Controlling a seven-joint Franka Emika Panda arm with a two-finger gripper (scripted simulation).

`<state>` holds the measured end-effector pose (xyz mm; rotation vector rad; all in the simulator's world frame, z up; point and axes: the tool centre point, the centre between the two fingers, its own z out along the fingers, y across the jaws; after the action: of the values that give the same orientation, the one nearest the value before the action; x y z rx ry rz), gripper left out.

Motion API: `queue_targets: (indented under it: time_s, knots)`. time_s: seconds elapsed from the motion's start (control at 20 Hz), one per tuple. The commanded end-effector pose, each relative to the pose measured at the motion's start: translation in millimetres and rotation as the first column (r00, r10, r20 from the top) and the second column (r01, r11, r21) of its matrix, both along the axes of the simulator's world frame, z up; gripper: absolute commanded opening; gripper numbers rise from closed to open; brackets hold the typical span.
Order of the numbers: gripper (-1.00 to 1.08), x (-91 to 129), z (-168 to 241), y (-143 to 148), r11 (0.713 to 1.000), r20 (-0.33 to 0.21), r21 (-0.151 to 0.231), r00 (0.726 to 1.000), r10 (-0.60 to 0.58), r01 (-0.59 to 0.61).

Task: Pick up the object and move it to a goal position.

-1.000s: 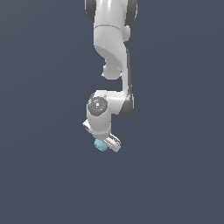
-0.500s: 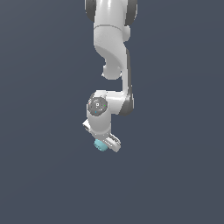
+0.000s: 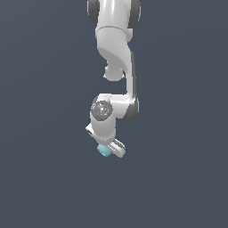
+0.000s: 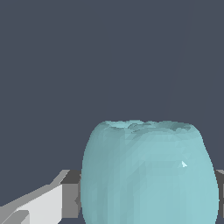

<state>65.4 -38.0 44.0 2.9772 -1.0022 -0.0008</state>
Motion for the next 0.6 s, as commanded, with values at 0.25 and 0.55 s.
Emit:
queue_targets:
  time_s: [0.25, 0.55]
  knots:
    - [-1.00, 26, 6, 20, 1.000, 0.000, 0.000, 1.000, 0.000, 0.000]
    - [-1.00, 52, 11, 37, 1.000, 0.000, 0.000, 1.000, 0.000, 0.000]
